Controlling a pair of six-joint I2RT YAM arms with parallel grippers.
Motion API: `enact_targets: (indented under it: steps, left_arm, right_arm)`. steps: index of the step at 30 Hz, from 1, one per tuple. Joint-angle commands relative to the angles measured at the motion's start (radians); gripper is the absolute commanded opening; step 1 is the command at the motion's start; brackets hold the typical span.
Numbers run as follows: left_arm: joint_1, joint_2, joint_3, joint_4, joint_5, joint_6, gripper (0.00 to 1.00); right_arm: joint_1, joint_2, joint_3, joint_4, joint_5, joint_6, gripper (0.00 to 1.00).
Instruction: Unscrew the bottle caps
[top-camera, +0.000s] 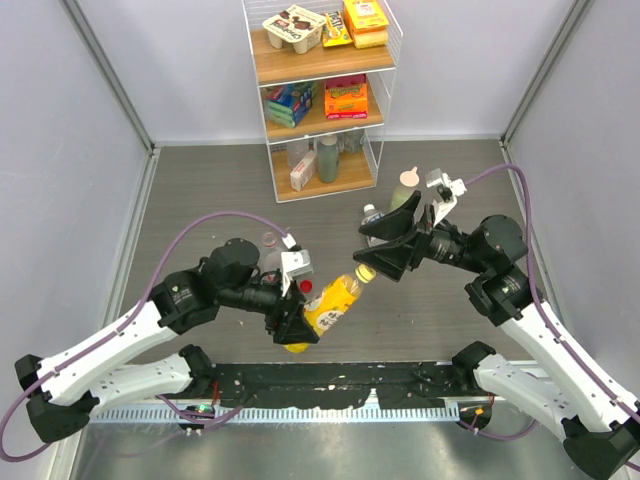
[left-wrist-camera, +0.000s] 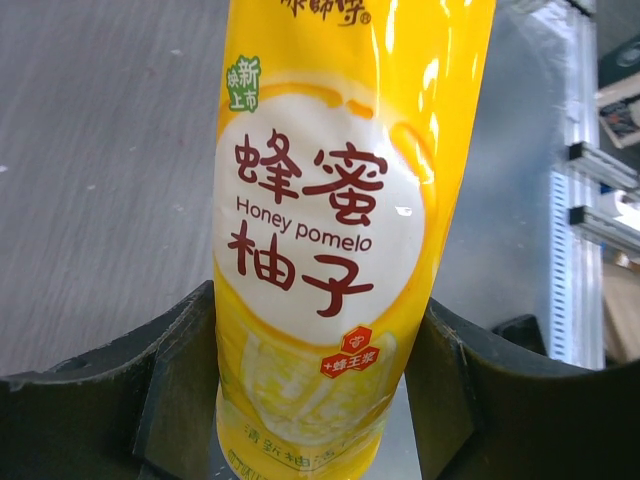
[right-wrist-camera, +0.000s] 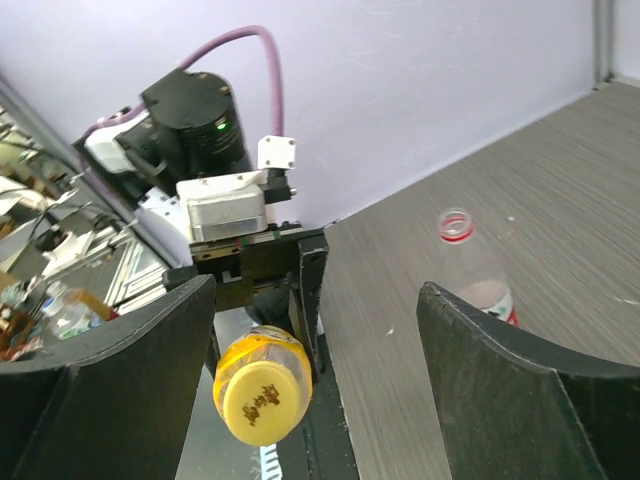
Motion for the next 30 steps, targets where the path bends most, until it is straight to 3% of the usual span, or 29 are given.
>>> enact_targets:
  steps: [1,10,21,26,30]
  left_arm:
    - [-0.003,-0.022,-0.015,-0.024,-0.166,0.046,0.0]
    - [-0.001,0.007,-0.052,-0.087,-0.496,0.058,0.0]
    - [-0.003,0.121,-0.041,-0.141,-0.563,0.048,0.0]
    - [-0.003,0.135,-0.039,-0.144,-0.583,0.043,0.0]
    - [-0.003,0.141,-0.038,-0.148,-0.596,0.04,0.0]
  right_arm:
    - [0.0,-0.007,0.049,-0.094,0.159,-0.039,0.86]
    - [-0.003,0.062,0.091,-0.349,0.445,-0.032,0.86]
    - [-0.003,0.212,0.022,-0.291,0.32,0.157,0.92]
    - [-0.006,0.255,-0.004,-0.292,0.292,0.192,0.91]
    - [-0.013,0.294,-0.017,-0.296,0.271,0.215,0.86]
